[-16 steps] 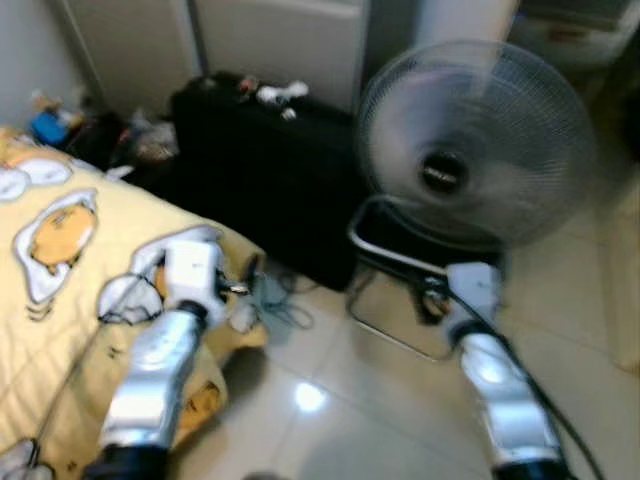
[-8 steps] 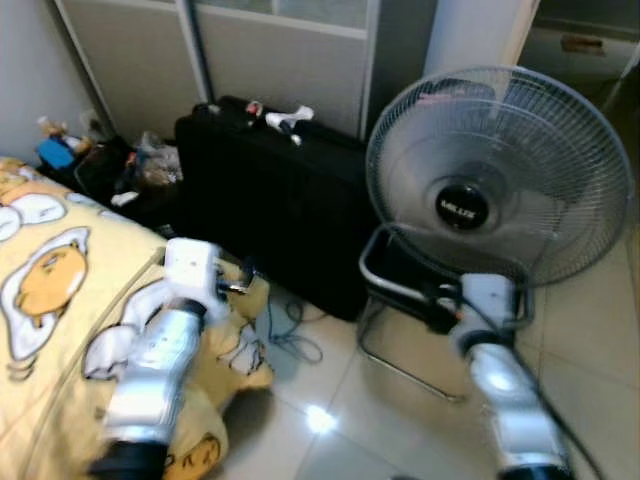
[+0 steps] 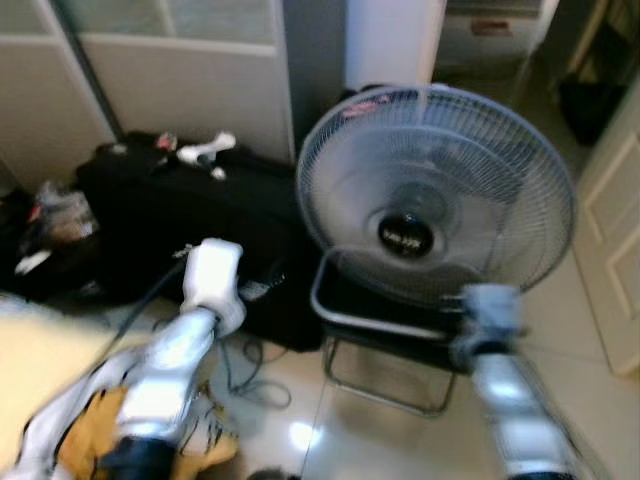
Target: Clean up the room
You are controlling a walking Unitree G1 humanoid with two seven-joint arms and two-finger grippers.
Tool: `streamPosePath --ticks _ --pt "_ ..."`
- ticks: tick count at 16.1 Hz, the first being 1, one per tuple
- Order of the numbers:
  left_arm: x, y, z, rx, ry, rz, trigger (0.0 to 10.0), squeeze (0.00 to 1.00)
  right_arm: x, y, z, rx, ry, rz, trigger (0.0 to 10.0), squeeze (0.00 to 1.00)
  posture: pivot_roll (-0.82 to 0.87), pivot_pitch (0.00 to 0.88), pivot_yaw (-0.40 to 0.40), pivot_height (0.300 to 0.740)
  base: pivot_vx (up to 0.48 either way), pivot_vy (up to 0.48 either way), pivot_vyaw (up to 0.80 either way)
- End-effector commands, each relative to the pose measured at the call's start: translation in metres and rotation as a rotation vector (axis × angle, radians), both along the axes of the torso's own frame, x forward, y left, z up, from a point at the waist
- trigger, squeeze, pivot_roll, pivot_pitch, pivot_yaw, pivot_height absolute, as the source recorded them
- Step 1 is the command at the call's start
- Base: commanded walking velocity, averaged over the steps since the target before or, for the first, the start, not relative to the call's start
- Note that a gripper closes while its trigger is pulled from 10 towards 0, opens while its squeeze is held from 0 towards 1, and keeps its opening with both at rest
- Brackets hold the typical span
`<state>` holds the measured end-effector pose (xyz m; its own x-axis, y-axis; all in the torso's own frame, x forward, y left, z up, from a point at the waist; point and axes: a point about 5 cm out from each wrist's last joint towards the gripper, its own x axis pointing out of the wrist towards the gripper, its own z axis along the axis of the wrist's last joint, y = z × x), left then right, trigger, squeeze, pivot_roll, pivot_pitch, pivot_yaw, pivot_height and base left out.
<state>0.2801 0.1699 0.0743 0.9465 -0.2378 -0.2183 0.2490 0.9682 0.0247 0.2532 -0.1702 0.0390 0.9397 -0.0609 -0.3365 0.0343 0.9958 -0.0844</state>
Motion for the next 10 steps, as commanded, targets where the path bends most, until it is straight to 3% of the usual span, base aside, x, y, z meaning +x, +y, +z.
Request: streamPosePath --ticks 1,3,4,7,9,10 --pt "0.001 -0.005 -0.001 0.002 -0.008 -0.019 10.0 0.00 -0.003 -0.010 -0.006 -0.021 0.051 0.002 10.0 0.00 -0.04 0.000 0.055 0.740 0.307 0.000 0.00" --pt "-0.017 0.006 -0.033 0.047 0.127 -0.005 10.0 0.00 -0.016 0.000 -0.042 0.101 0.263 0.082 10.0 0.00 0.03 0.000 -0.004 0.740 0.000 0.000 0.00" --pt "-0.028 0.015 -0.052 0.044 0.207 0.020 10.0 0.00 -0.028 0.003 -0.063 0.137 0.371 0.084 10.0 0.00 0.04 0.000 0.002 0.740 0.000 0.000 0.00" --pt "-0.058 0.022 -0.113 0.101 0.484 0.068 10.0 0.00 -0.047 -0.011 -0.098 0.083 0.548 0.031 10.0 0.00 0.07 0.000 0.006 0.740 0.000 0.000 0.00" --pt "-0.092 0.017 -0.143 0.138 0.657 0.013 10.0 0.00 -0.063 -0.005 -0.116 0.126 0.655 0.038 10.0 0.00 0.09 0.000 0.015 0.740 0.000 0.000 0.00" --pt "-0.101 0.019 -0.149 0.153 0.690 0.001 10.0 0.00 -0.073 -0.003 -0.123 0.114 0.705 0.038 10.0 0.00 0.10 0.000 0.016 0.740 0.000 0.000 0.00"
